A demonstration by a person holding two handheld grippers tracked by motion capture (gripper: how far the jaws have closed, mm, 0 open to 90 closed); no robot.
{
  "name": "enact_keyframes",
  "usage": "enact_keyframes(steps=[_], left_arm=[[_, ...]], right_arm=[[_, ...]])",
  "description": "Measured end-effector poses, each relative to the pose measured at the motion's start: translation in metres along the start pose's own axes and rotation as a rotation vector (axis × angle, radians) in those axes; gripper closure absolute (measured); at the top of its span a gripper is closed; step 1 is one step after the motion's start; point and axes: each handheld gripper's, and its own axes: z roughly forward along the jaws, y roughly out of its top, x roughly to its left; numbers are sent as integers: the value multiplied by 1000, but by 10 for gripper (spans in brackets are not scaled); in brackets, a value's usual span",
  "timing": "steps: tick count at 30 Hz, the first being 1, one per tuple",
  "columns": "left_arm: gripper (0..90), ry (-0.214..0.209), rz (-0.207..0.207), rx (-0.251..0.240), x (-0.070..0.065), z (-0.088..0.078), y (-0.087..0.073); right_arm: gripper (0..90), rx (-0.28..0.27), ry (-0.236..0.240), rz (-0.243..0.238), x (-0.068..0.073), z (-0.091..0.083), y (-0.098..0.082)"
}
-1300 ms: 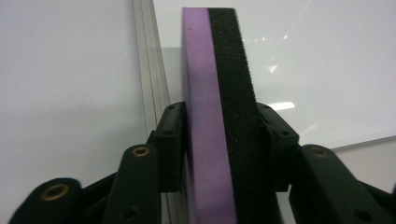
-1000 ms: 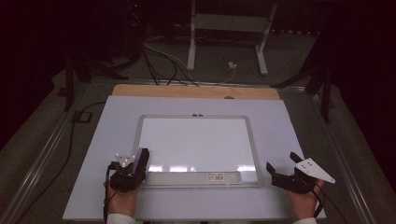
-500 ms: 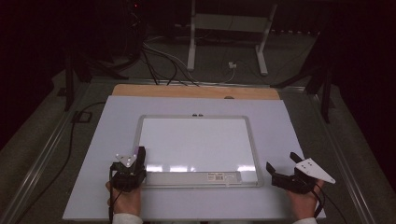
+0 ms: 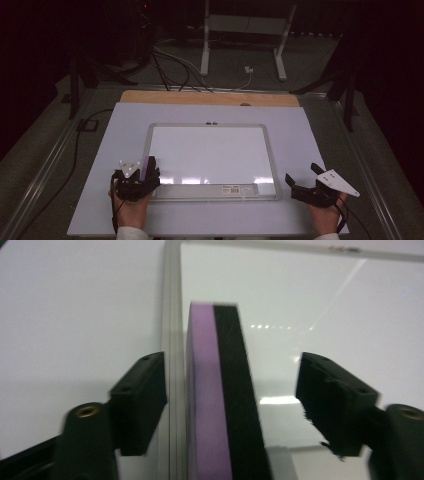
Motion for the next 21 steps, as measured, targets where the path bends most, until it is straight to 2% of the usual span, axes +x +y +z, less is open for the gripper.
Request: enact_keyframes(steps=[2,8,11,17,21], left_arm=[[230,-20,2,-25,4,-3,4],[95,-90,49,-114,19,-14,16],[23,-131,63,-136,28,-18,23],[5,-172,109,-188,44,-23,30],[5,-182,138,-215,51,-21,31]], right_arm=[[10,-1,0,0,0,0,0],[10,-2,1,2,0,-1,0],[10,-1,3,1,0,-1,0],[10,-1,5,-1,1,-1,0],[10,-1,7,-1,2,-1,0]])
